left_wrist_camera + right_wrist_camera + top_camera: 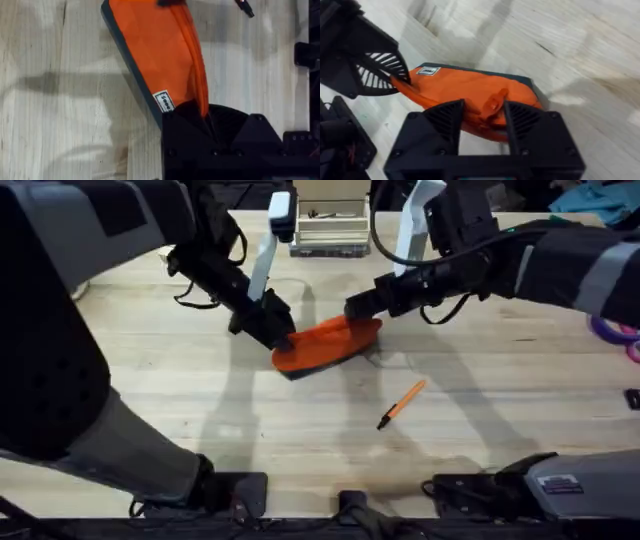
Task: Unzip the bag, pick up the pens from the table one at a time and place them inside, then zip the bag closed.
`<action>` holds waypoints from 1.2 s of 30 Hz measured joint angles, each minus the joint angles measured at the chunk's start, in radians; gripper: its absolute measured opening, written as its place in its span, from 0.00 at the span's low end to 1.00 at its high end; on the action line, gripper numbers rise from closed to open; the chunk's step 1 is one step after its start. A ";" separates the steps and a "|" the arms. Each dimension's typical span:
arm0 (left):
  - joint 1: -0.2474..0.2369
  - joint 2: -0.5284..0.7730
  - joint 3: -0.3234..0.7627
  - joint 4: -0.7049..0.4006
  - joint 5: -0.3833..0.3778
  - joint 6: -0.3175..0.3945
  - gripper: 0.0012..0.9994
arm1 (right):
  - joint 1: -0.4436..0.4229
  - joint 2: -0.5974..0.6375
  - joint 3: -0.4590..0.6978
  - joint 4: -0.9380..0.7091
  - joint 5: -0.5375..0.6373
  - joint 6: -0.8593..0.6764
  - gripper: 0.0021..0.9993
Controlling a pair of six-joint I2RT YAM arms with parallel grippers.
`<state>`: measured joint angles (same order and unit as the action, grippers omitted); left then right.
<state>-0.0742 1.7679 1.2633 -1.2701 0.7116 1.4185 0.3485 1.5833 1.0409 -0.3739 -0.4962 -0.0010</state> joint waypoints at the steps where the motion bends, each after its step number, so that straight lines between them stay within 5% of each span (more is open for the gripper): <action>1: 0.000 0.000 0.000 0.000 0.000 0.000 0.04 | 0.000 0.001 0.000 0.000 0.007 0.000 0.43; 11: 0.000 0.000 0.000 -0.001 0.000 0.000 0.04 | 0.000 0.001 0.002 0.000 0.036 -0.001 0.04; 36: 0.000 0.000 0.000 -0.001 0.000 0.000 0.04 | 0.000 -0.116 0.004 0.007 0.032 0.021 0.03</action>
<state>-0.0742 1.7679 1.2633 -1.2709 0.7120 1.4185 0.3489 1.4669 1.0447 -0.3673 -0.4637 0.0198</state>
